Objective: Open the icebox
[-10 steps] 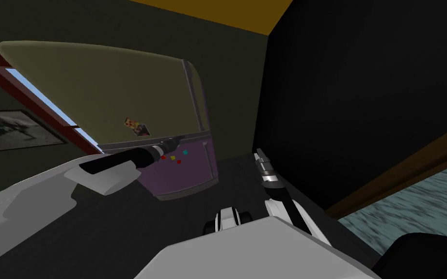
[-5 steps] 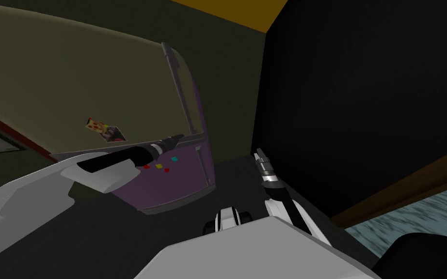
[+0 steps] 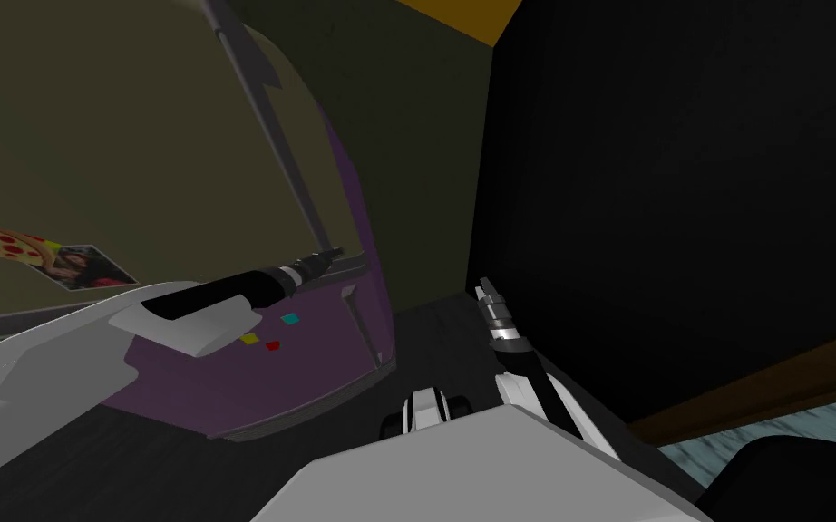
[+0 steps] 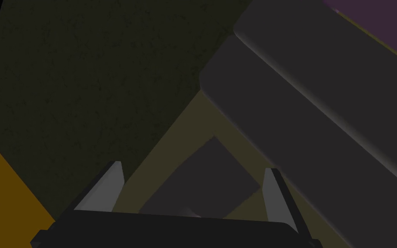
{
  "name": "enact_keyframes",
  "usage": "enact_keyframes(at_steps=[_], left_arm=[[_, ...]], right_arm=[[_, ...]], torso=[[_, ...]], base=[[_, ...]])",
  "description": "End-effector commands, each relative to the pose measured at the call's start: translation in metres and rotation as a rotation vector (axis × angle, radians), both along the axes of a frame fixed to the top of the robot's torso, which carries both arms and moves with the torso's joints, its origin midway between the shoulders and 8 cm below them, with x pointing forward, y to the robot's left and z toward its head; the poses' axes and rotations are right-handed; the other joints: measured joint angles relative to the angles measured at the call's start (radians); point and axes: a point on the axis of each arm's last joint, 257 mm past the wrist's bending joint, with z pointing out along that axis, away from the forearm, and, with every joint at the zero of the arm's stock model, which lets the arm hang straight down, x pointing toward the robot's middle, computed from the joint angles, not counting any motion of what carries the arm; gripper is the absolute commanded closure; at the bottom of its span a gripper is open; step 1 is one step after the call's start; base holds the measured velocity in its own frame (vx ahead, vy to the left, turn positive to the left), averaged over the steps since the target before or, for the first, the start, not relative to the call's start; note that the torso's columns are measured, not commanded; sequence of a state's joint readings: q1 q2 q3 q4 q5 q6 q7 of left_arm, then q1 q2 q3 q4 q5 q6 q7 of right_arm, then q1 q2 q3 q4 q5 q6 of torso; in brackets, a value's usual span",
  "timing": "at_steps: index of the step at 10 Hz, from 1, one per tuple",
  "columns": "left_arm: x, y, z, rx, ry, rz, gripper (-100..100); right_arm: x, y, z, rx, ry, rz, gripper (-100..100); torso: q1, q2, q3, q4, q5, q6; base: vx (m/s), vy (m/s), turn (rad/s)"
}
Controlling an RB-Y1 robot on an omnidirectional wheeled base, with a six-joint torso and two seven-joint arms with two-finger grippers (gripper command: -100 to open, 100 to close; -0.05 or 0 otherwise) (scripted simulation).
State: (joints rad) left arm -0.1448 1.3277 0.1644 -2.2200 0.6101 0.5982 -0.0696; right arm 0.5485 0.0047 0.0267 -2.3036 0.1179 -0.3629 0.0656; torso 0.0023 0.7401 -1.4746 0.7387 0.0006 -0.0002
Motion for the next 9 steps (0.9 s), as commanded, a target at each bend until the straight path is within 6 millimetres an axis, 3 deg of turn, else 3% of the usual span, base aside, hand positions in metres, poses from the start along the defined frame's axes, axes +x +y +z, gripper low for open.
enact_keyframes(at_steps=[1,2,4,5,6,9], left_arm=[[0.0,0.0,0.0,0.001,-0.001,0.0,-100],[0.0,0.0,0.0,0.001,-0.001,0.0,100],[-0.014,-0.03,0.003,0.002,-0.005,-0.073,100],[-0.021,-0.044,0.004,0.002,-0.006,-0.107,100],[-0.021,-0.045,0.005,0.002,-0.006,-0.11,100],[-0.047,-0.088,0.006,0.005,-0.006,-0.22,100]], right_arm=[[0.0,0.0,0.0,0.0,0.0,0.0,0],[0.0,0.0,0.0,0.0,0.0,0.0,0],[0.0,0.0,0.0,0.0,0.0,0.0,0],[0.0,0.0,0.0,0.0,0.0,0.0,0],[0.0,0.0,0.0,0.0,-0.001,0.0,0],[0.0,0.0,0.0,0.0,-0.001,0.0,0]], torso=[[0.002,0.004,0.002,0.001,0.001,0.0],[0.001,0.006,0.004,0.002,0.001,0.0],[0.004,0.007,0.004,0.003,0.001,-0.001],[0.006,0.011,0.007,0.004,0.002,-0.002],[0.006,0.012,0.008,0.005,0.002,-0.004],[0.012,0.005,0.002,0.007,0.003,-0.008]], base=[[0.02,-0.008,-0.001],[0.011,-0.003,-0.003],[-0.177,0.14,-0.034],[-0.308,0.201,-0.048],[-0.266,0.161,-0.039],[-0.295,0.194,-0.023]])
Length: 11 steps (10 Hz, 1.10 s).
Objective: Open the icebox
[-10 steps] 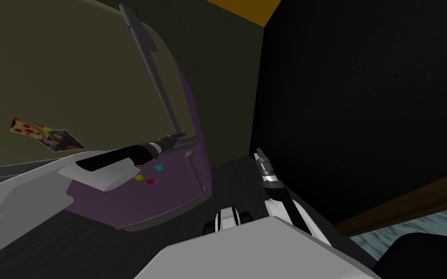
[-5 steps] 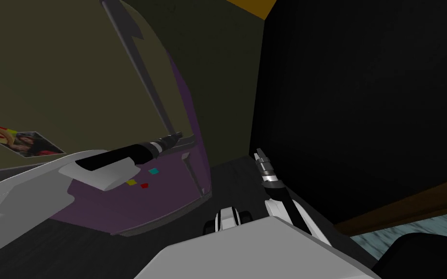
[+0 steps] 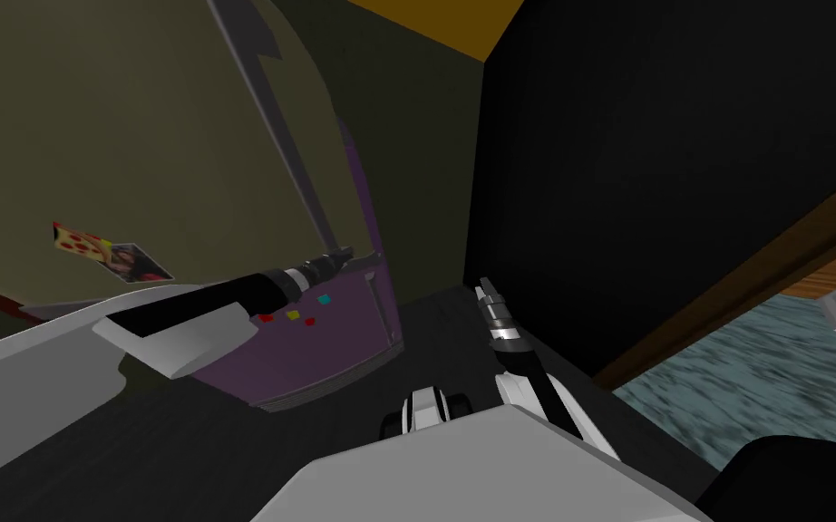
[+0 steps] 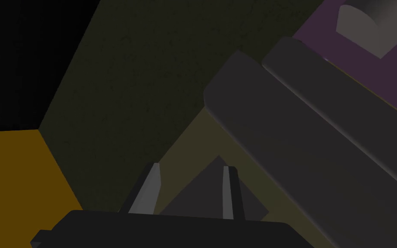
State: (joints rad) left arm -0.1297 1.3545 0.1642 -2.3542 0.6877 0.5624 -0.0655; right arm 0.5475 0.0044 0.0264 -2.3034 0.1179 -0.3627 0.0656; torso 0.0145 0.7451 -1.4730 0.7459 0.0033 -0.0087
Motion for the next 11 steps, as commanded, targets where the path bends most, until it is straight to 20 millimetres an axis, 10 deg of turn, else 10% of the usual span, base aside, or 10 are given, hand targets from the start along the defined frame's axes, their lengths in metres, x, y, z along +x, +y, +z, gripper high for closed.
enact_keyframes(at_steps=[1,11], left_arm=[[-0.022,-0.033,0.007,0.004,-0.016,-0.085,100],[-0.065,-0.093,0.0,0.01,0.01,-0.259,100]], right_arm=[[0.0,0.0,0.0,0.0,0.0,0.0,0],[0.0,0.0,0.0,0.0,0.0,0.0,0]], torso=[[-0.001,0.001,0.001,-0.001,0.001,0.0],[-0.009,-0.002,0.0,-0.005,-0.001,0.006]], base=[[-0.324,0.178,0.007],[-0.212,0.176,-0.059]])
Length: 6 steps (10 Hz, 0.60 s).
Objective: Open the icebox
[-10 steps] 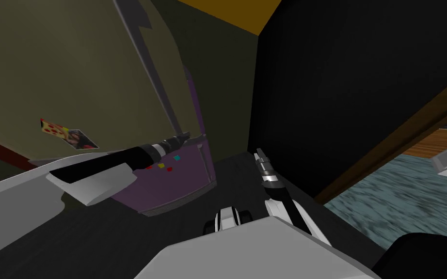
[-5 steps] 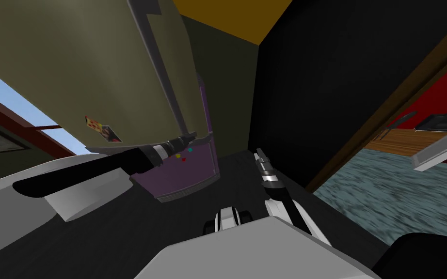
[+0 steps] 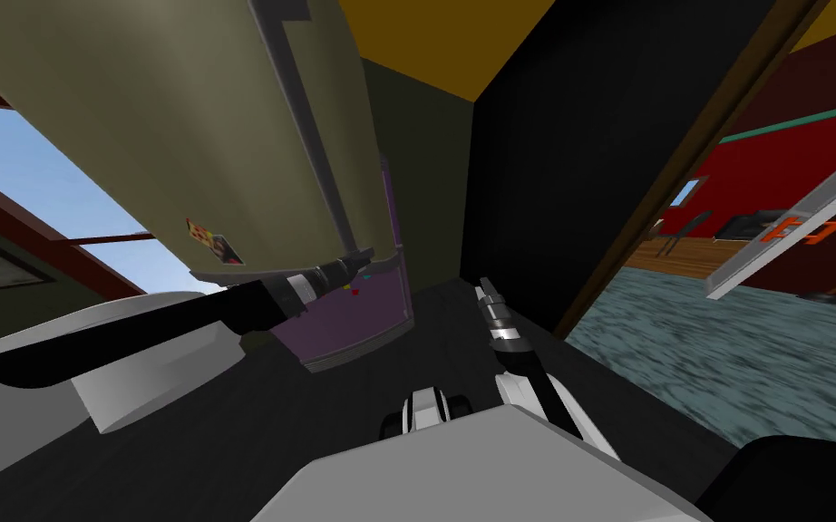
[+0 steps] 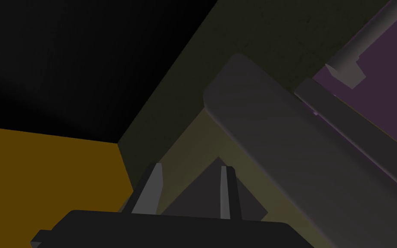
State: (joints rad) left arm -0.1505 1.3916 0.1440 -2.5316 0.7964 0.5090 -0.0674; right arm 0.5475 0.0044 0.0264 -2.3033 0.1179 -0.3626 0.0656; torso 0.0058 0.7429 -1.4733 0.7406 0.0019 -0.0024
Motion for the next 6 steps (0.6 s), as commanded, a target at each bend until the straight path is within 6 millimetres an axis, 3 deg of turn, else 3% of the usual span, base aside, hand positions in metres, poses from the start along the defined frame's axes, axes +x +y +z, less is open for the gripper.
enact_keyframes(at_steps=[1,6], left_arm=[[-0.008,-0.01,0.003,0.0,-0.006,-0.036,100],[-0.028,-0.031,0.004,-0.001,-0.01,-0.112,100]], right_arm=[[0.0,0.0,0.0,0.0,0.0,0.0,0],[0.0,0.0,0.0,0.0,0.0,0.0,0]], torso=[[-0.002,-0.006,-0.004,0.0,-0.001,-0.001],[0.004,-0.004,-0.005,0.002,0.001,-0.003]], base=[[-0.133,0.222,-0.083],[-0.201,0.193,-0.091]])
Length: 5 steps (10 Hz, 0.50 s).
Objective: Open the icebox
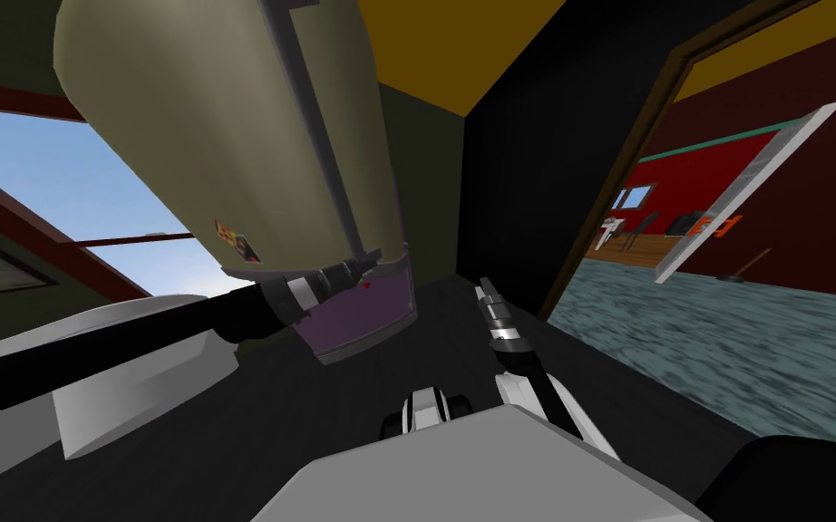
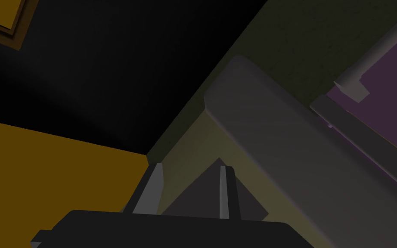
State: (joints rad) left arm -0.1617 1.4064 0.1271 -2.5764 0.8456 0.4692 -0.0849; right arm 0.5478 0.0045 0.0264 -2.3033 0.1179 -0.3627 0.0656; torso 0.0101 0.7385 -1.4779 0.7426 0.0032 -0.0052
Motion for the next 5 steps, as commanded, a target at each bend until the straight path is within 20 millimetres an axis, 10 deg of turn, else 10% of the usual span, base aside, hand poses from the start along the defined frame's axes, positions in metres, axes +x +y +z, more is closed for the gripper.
enact_keyframes(at_steps=[1,5], left_arm=[[-0.005,-0.004,0.007,-0.003,-0.017,-0.02,100],[-0.026,-0.024,0.008,-0.006,-0.019,-0.095,100]], right_arm=[[0.0,0.0,0.0,0.0,0.0,0.0,0],[0.0,0.0,0.0,0.0,0.0,0.0,0]], torso=[[-0.001,0.001,0.0,0.0,0.0,0.001],[-0.002,0.003,0.002,0.0,-0.001,0.001]], base=[[-0.201,0.189,-0.048],[-0.22,0.223,-0.097]])
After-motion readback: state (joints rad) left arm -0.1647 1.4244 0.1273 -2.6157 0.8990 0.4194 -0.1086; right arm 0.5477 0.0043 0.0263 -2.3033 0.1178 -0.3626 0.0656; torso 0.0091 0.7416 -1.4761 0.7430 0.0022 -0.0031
